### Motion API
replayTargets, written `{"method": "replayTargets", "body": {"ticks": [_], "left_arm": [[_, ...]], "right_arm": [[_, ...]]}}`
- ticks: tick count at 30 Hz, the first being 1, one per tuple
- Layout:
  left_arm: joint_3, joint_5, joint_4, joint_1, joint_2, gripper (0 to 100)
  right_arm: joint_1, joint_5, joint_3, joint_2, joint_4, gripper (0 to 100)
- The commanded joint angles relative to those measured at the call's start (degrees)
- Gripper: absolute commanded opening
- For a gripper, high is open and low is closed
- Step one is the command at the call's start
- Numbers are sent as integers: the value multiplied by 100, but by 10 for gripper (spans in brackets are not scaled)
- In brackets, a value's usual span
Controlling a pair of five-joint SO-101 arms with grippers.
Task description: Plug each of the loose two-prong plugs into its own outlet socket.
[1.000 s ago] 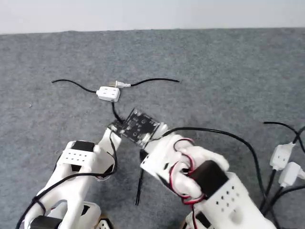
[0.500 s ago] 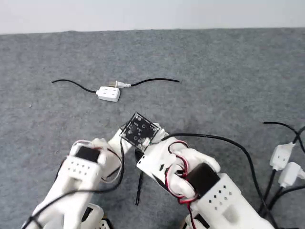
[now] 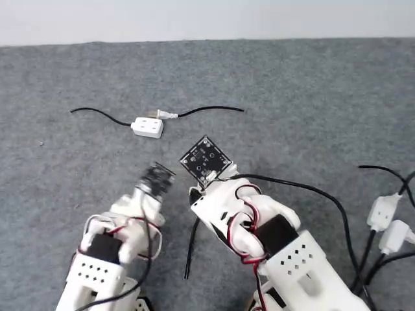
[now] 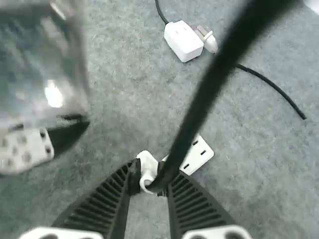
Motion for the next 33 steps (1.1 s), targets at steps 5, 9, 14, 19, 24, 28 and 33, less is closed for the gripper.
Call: {"method": "replayTargets", "body": {"ticks": [5, 9, 14, 19, 24, 28, 33], "left_arm": [[-171, 862, -888, -1248, 237, 16], [-180, 949, -1231, -1319, 607, 16], [-180, 914, -1380, -1310, 826, 16], [-180, 897, -1389, -1310, 826, 16], [-180, 862, -1389, -1310, 826, 16], [-180, 686, -1389, -1310, 826, 16], [-180, 668, -1389, -1310, 826, 16]], "right_arm": [[189, -97, -571, 1191, -251, 8], [593, -97, -1046, 2053, -620, 8], [971, -18, -1574, 3046, -1095, 8], [1147, 193, -2180, 3934, -1138, 8], [1156, 440, -2444, 4488, -1138, 8], [1156, 466, -2418, 4629, -1349, 8], [1156, 475, -2382, 4637, -1314, 8]]}}
